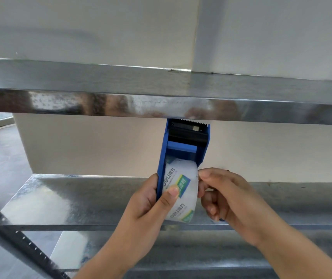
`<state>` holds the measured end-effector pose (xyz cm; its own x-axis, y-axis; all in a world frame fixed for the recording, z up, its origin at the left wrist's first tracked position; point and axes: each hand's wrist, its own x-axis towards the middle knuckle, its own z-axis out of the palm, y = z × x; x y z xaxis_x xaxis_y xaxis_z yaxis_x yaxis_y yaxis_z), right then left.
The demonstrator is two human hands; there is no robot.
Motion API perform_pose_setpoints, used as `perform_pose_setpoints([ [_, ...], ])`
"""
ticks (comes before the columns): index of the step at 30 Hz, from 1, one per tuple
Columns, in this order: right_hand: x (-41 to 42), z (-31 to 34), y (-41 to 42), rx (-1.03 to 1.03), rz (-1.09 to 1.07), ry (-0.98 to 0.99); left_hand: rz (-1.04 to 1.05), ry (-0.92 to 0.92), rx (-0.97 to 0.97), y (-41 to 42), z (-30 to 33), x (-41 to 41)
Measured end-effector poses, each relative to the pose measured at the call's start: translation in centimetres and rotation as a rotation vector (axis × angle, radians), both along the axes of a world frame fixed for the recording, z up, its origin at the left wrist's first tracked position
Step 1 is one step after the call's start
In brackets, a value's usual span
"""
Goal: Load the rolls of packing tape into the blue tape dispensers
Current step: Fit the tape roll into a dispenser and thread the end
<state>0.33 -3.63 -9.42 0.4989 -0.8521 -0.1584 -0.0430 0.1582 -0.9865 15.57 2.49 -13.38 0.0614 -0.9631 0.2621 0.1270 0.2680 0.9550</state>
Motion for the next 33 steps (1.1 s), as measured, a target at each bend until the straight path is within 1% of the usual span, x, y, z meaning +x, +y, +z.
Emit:
perform_pose_setpoints([
  [4, 0.3, -0.5, 0.4, 0.159, -0.072, -0.103, 0.020, -0.035, -0.025, 0.1, -0.2, -0.3],
  [7, 0.6, -0.4, 0.7, 0.204, -0.096, -0.146, 0.010, -0.049, -0.030, 0.2, -0.3, -0.6],
  [10, 0.6, -0.3, 0.8, 0.188, -0.093, -0.153, 0.018, -0.032, -0.027, 0.1, -0.4, -0.6],
  [15, 0.9, -0.3, 0.9, 0.151, -0.120, -0.140, 0.022, -0.085, -0.054, 0.3, -0.3, -0.8],
  [18, 1.0, -0.5, 1.0, 0.147, -0.131, -0.139, 0.014, -0.085, -0.071, 0.5, -0.3, -0.9],
  [24, 0.7, -0.5, 1.0, 0.166, -0.106, -0.179, 0.046, -0.072, -0.059, 0.5, -0.3, -0.9],
  [27, 0.6, -0.4, 1.2, 0.142, -0.073, -0.178, 0.050, -0.069, -0.069, 0.5, -0.4, -0.9],
  [30, 0.7, -0.4, 1.3, 0.136, -0.084, -0.193, 0.050, -0.054, -0.066, 0.5, -0.5, -0.9],
  [33, 0.8, -0.4, 1.4, 0.124, -0.097, -0.174, 0.040, -0.086, -0.085, 0.5, -0.4, -1.1],
])
